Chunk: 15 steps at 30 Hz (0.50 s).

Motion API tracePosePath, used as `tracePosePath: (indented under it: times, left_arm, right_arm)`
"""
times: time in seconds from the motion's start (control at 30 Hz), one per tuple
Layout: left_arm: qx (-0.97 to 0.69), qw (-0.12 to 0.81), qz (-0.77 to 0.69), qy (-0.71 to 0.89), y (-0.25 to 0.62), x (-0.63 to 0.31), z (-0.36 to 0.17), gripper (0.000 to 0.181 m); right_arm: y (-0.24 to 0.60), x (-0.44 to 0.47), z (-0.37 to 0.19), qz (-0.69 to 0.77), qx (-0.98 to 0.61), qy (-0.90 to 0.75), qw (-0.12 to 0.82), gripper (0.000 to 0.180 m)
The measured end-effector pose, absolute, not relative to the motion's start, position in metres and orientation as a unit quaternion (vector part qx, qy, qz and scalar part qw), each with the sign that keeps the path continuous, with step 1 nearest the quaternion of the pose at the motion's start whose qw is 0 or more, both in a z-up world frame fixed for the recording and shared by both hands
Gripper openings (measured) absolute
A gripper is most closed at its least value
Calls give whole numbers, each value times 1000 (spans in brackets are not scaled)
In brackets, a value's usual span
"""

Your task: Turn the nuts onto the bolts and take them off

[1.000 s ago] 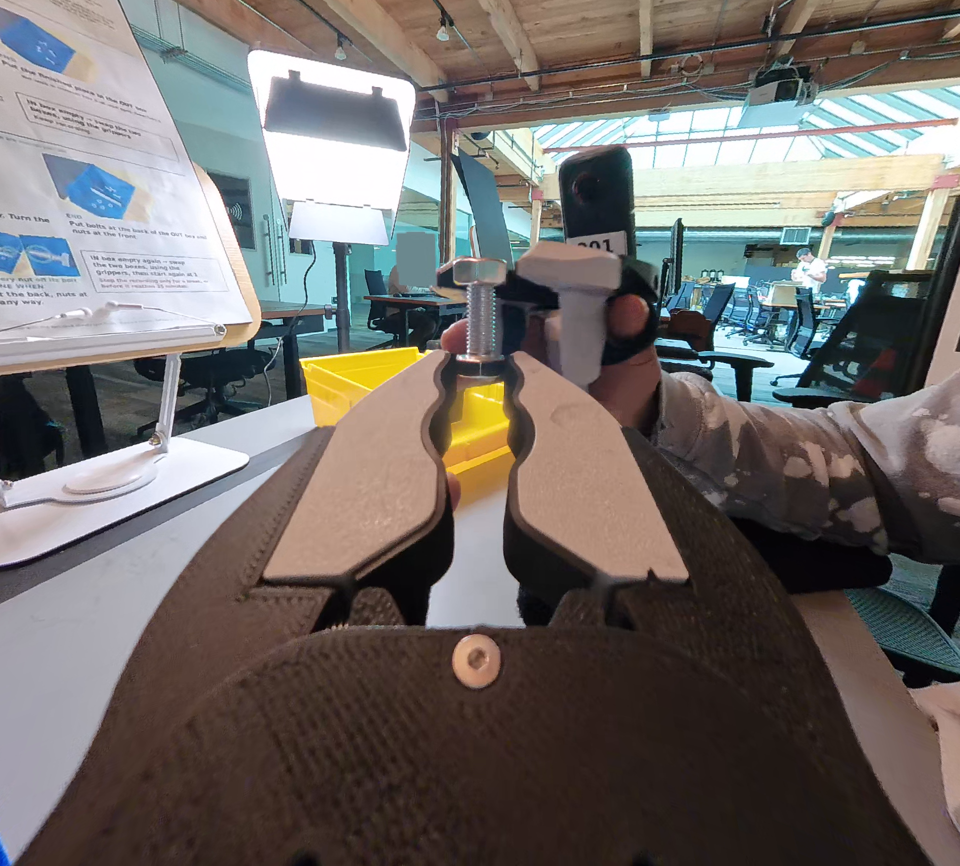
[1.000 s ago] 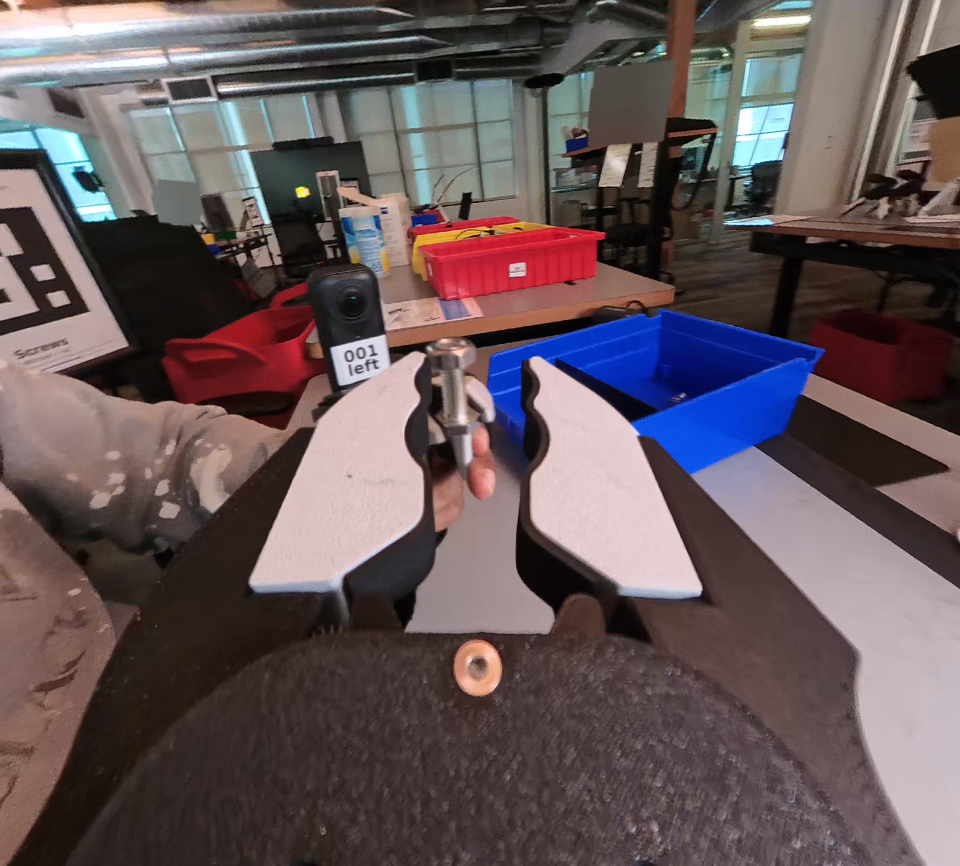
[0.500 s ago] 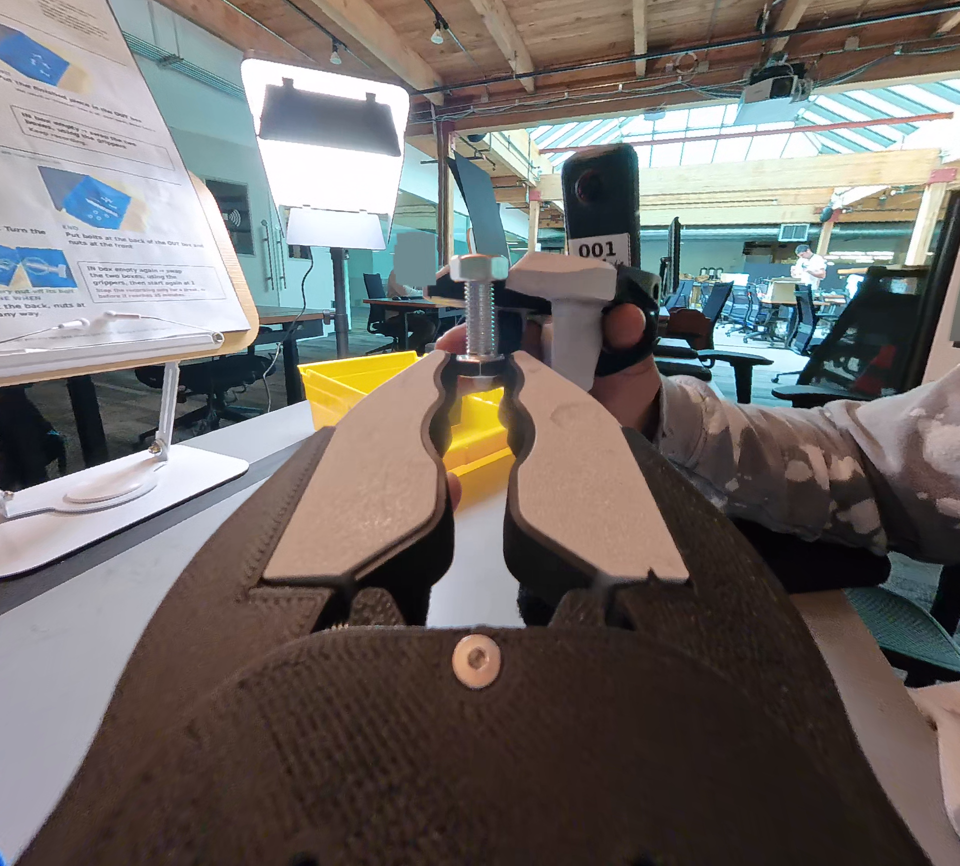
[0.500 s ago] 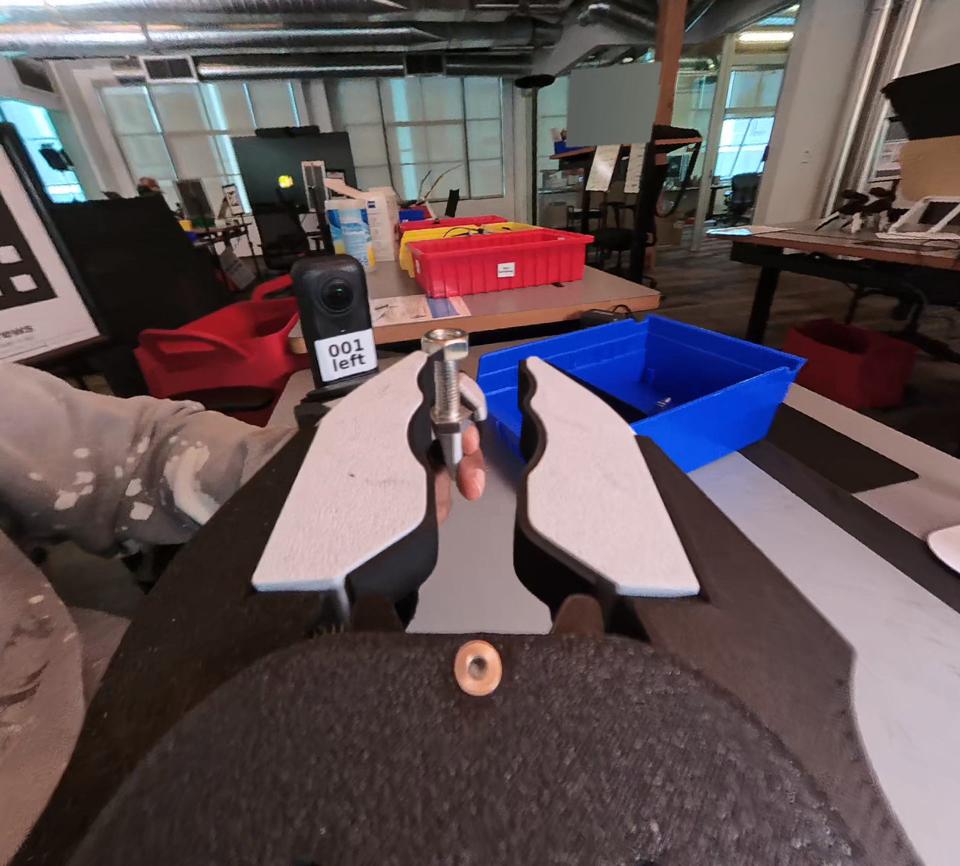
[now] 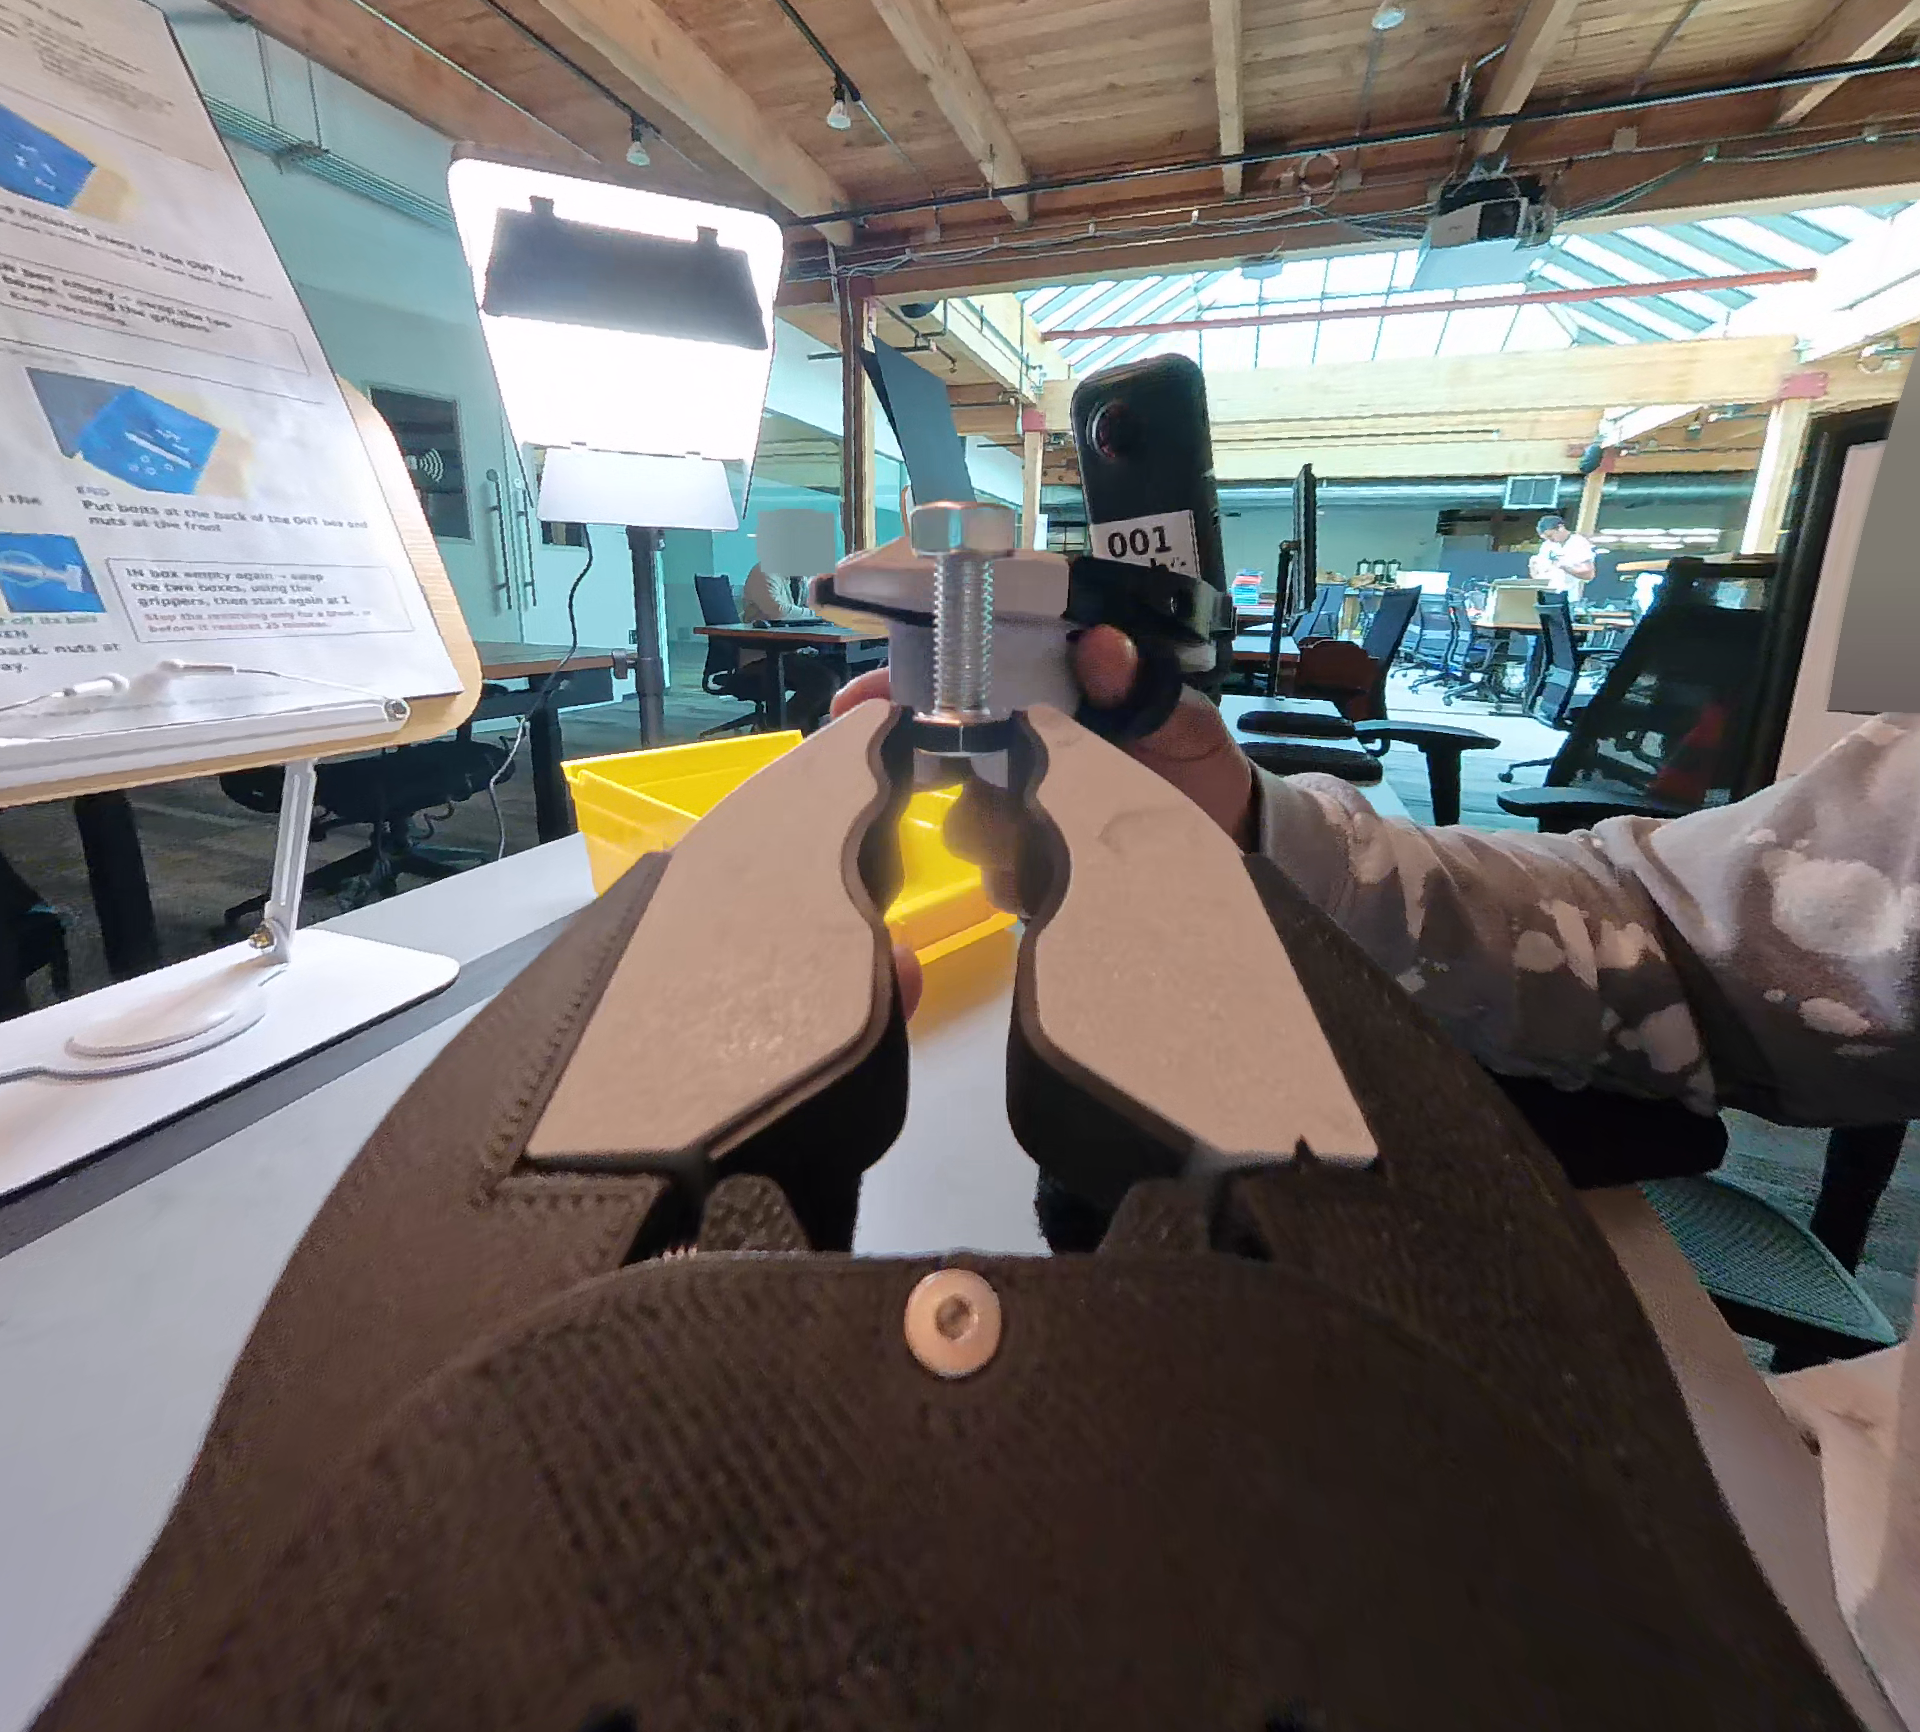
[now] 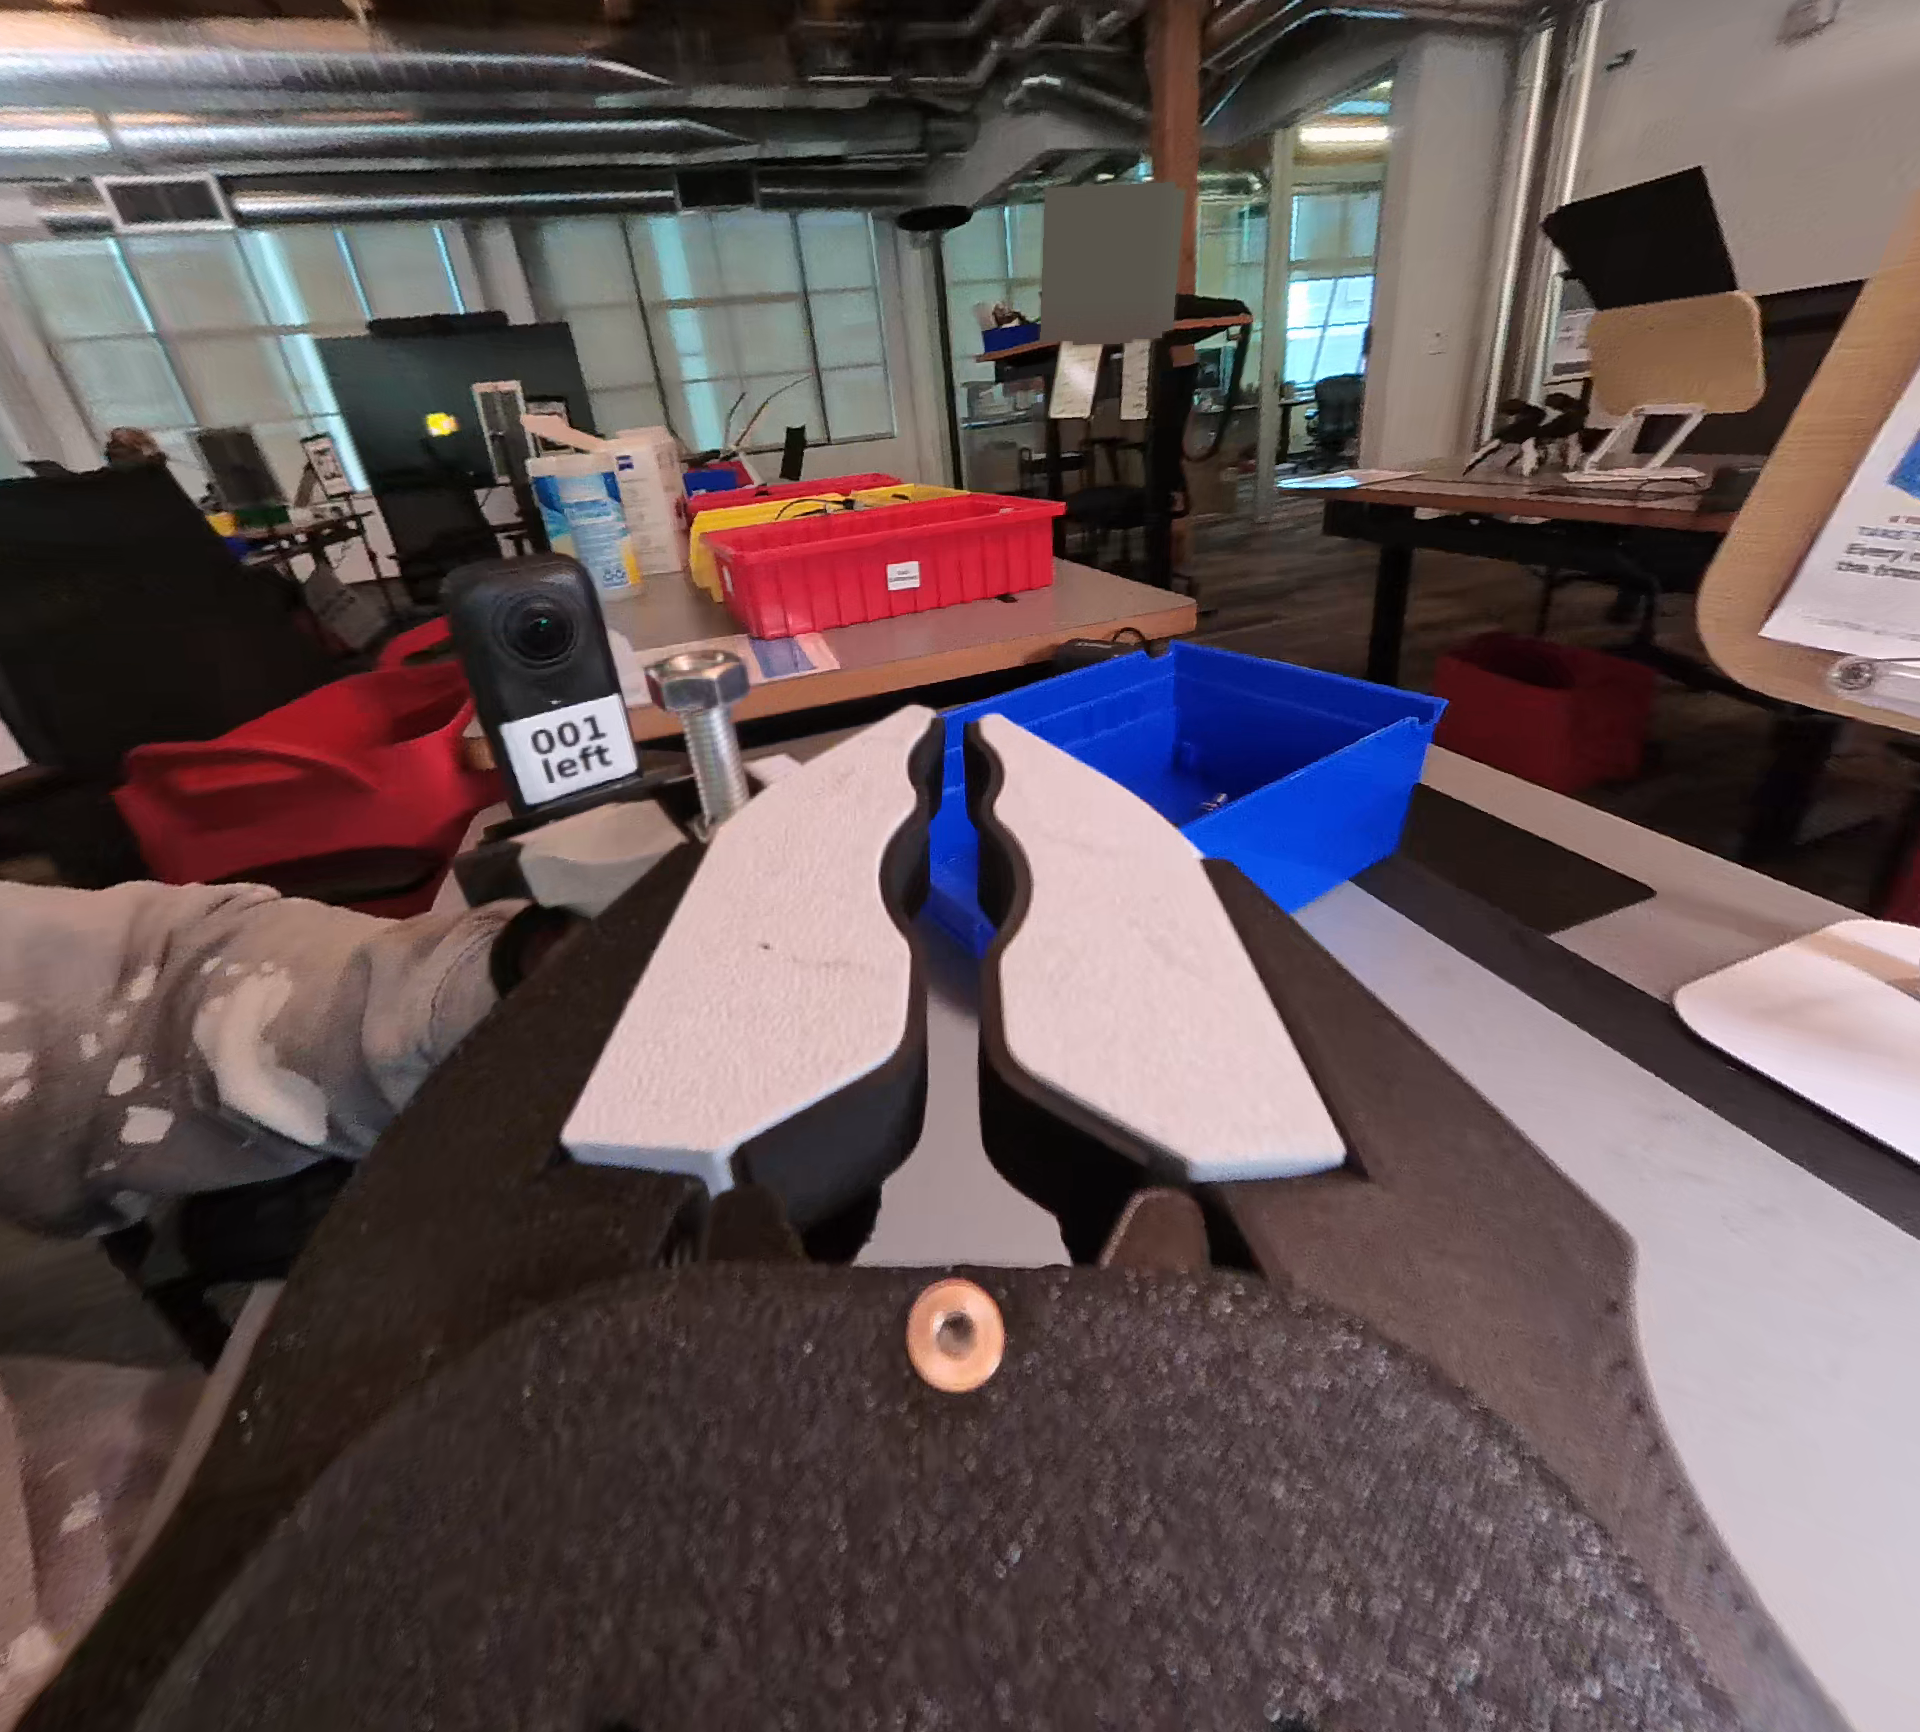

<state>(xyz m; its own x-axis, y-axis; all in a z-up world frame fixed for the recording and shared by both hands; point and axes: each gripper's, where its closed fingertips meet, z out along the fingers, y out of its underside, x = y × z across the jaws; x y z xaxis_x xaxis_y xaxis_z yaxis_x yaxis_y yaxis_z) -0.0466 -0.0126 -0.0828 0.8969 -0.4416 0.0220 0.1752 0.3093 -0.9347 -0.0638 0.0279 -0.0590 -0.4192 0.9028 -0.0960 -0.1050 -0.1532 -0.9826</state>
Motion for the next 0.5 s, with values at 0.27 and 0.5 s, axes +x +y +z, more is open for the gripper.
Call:
tracePosePath:
  times: [0.27,0.5]
  left_arm:
    - [-562,794,-198,118,-10,-45,-87,18]
    - [-559,794,-211,117,-11,-45,-86,18]
  right_arm:
    - [-6,-54,-55,674,-321,-563,354,26]
    - [4,-52,-52,677,-329,-552,358,23]
